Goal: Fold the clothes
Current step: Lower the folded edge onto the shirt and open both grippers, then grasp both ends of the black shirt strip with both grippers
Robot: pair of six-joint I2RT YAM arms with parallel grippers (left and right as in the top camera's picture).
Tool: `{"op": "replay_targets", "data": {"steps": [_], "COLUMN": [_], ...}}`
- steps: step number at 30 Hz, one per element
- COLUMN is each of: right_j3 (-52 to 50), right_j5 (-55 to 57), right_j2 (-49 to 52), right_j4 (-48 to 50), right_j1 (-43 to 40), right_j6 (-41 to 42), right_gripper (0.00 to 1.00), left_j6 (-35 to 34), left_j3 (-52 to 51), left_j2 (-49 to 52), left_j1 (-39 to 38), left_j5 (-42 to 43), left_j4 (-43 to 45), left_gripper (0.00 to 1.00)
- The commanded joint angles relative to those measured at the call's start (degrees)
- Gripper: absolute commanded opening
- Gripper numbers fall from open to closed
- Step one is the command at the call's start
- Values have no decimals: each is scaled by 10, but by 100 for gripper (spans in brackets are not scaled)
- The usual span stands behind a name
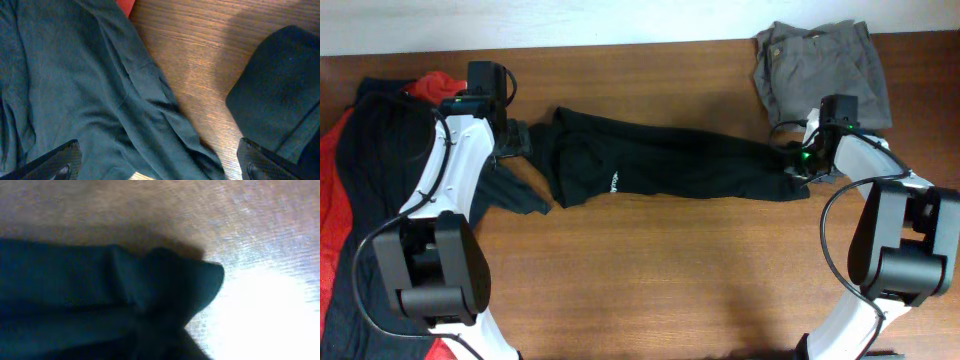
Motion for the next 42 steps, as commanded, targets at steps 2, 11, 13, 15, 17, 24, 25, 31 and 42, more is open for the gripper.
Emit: {"op": "replay_targets", "data": {"steps": [2, 11, 13, 15, 17, 24, 25, 31, 42], "right_j3": [-4, 46, 57, 68, 72, 72, 72, 72, 111], "right_j5": [33, -106, -107, -107, -106, -102, -102, -88, -168], "right_j2": [3, -60, -64, -65, -65, -64, -64, -51, -46], "right_j4": [-35, -110, -134, -156, -161, -88, -79, -28, -27], "right_j1": [-45, -74, -46, -2, 47, 164, 173, 223, 263], "right_j6": [16, -46, -46, -39, -14, 65, 71, 123, 122], "right_gripper": [15, 17, 17, 16, 16, 19, 20, 27, 46], "left_j6": [-1, -1, -1, -2, -2, -2, -2, -2, -2], "left_j3": [9, 9, 9, 9, 9, 9, 9, 9, 9], "left_j2": [0, 0, 0, 0, 0, 0, 0, 1, 1], "left_j1": [1, 1, 0, 0, 0, 0, 0, 0, 0], "left_j5": [5, 5, 7, 14, 22, 27, 29, 30, 83], "left_j4": [-4, -8, -8, -7, -8, 0, 0, 0, 9], "left_gripper": [99, 99, 99, 99, 99, 99, 99, 99, 99]}}
